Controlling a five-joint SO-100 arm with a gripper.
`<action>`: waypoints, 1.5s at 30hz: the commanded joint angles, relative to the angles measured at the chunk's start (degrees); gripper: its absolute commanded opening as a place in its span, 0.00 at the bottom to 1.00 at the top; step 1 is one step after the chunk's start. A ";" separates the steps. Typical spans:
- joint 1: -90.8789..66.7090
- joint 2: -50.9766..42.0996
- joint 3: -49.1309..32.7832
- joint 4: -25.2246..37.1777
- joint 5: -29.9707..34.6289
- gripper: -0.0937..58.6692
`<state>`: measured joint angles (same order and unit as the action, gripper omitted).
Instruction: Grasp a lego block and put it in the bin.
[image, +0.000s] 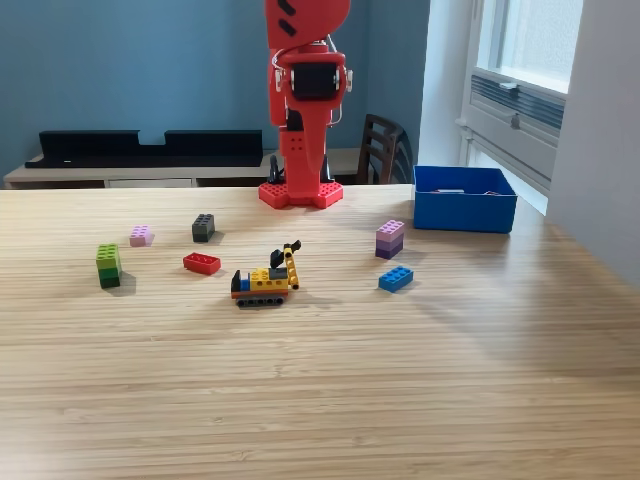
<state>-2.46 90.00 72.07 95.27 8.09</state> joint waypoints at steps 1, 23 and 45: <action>0.26 4.66 -3.60 0.18 0.62 0.00; 7.38 4.57 5.19 -10.37 -3.34 0.00; 12.66 4.39 10.81 -15.73 -15.56 0.47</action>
<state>9.84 90.00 82.09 81.47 -7.03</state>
